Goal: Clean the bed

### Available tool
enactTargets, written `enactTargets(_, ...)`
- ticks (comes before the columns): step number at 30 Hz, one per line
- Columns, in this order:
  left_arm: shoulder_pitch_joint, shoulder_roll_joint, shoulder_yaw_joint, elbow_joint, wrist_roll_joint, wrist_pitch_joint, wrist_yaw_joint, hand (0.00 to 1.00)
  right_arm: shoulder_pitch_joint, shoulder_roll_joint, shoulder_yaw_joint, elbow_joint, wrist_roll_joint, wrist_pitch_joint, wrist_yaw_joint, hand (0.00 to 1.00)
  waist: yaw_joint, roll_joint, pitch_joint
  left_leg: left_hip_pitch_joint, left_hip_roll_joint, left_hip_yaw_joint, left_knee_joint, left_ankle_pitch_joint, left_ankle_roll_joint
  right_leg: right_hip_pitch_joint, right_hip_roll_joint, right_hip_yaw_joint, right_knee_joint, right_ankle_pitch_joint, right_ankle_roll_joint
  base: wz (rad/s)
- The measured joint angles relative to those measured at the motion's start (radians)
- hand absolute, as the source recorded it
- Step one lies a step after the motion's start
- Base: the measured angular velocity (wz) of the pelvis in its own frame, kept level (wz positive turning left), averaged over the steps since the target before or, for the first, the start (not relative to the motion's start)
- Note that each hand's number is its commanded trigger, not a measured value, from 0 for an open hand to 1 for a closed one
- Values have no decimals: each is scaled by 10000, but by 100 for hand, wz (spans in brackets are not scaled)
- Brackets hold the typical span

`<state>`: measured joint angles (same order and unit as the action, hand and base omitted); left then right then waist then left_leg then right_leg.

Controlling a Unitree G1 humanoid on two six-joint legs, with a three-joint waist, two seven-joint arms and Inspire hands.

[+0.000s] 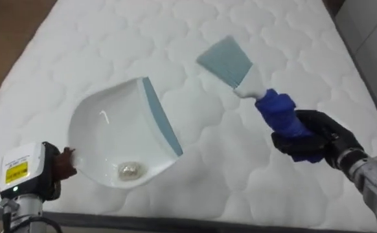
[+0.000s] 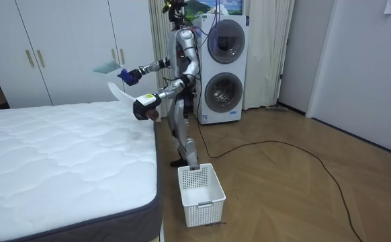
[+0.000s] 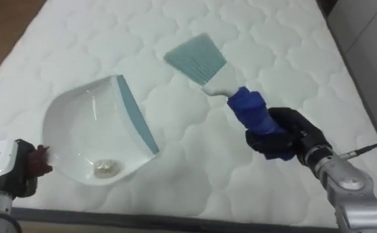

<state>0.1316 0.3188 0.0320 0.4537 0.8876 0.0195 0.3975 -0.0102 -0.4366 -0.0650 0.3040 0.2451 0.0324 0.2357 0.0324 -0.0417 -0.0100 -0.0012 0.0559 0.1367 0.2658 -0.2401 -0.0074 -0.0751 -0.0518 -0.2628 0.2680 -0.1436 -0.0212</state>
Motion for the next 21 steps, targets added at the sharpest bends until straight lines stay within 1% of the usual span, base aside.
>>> enactTargets(2,-2,-80,12,0,-138,26,-174,100,-14,97,-17,-46,271,-6,-407,0,-1,4,4,180,1,-49,-3,-1,2,317,14,-6,-146,0,43,13)
enactTargets(4,-5,-120,41,-12,-262,20,-175,100,-16,107,-28,-57,329,-12,-760,0,32,31,15,344,0,-78,-87,-2,3,472,6,23,-166,-26,85,10)
enactTargets(7,-8,-181,226,-11,-346,4,-180,100,-62,324,-103,-94,299,-14,-1500,0,72,92,57,445,-15,-156,-142,-1,3,570,7,72,-140,-42,110,8)
enactTargets(8,-12,-195,257,-25,-489,-12,-187,100,-62,452,-151,-97,299,-26,-1760,0,20,107,66,442,-98,-339,-149,-1,4,615,-1,77,-117,-72,150,25)
enactTargets(9,-22,-198,258,-43,-579,-27,-213,100,-60,506,-176,-108,290,-64,-1877,0,-24,112,69,416,-125,-442,-152,0,5,640,1,69,-118,-105,168,41)
enactTargets(10,-49,-208,257,-151,-700,-67,-358,100,-62,539,-186,-167,243,-103,-2087,0,-96,117,71,349,-180,-637,-165,11,23,657,-1,49,-114,-143,192,47)
enactTargets(12,-66,-208,257,-503,-697,-168,-543,100,-62,539,-280,-483,252,-106,-2401,0,-161,111,77,186,-281,-1018,-196,31,56,705,-42,70,-127,-213,255,60)
enactTargets(13,-78,-213,255,-576,-697,-187,-569,100,-61,539,-310,-600,248,-107,-2494,0,-201,110,77,148,-323,-1163,-198,33,60,734,-57,131,-132,-253,284,75)
enactTargets(14,-102,-218,255,-667,-704,-199,-571,100,-61,538,-368,-928,226,-115,-2706,0,-321,108,79,98,-407,-1433,-214,46,81,822,-98,171,-139,-347,333,65)
enactTargets(15,-128,-216,255,-676,-714,-197,-573,100,-60,537,-382,-1097,209,-136,-2839,0,-346,101,83,91,-460,-1564,-223,69,103,875,-123,178,-143,-390,345,76)
enactTargets(16,-142,-217,255,-711,-720,-190,-574,100,-73,536,-387,-1355,206,-246,-3090,0,-359,93,85,97,-546,-1806,-226,94,118,1004,-146,210,-166,-469,386,61)
enactTargets(18,-134,-219,255,-1006,-948,-179,-622,100,-95,522,-435,-1692,259,-412,-3451,0,-260,10,101,55,-629,-2149,-220,132,118,1207,-98,418,-374,-497,409,55)
enactTargets(19,-127,-219,260,-1108,-1026,-177,-625,100,-96,522,-446,-1742,272,-440,-3514,0,-240,-16,117,33,-654,-2260,-212,145,117,1273,-90,418,-469,-497,409,46)
enactTargets(20,-96,-224,262,-1270,-1157,-175,-627,100,-97,521,-456,-1829,308,-446,-3604,0,-184,-48,106,-30,-688,-2409,-186,163,119,1300,-85,442,-505,-497,410,37)
enactTargets(21,-95,-228,275,-1315,-1186,-175,-629,100,-97,520,-455,-1875,288,-446,-3648,0,-91,-49,106,-57,-697,-2468,-118,165,119,1301,-82,452,-504,-497,411,32)
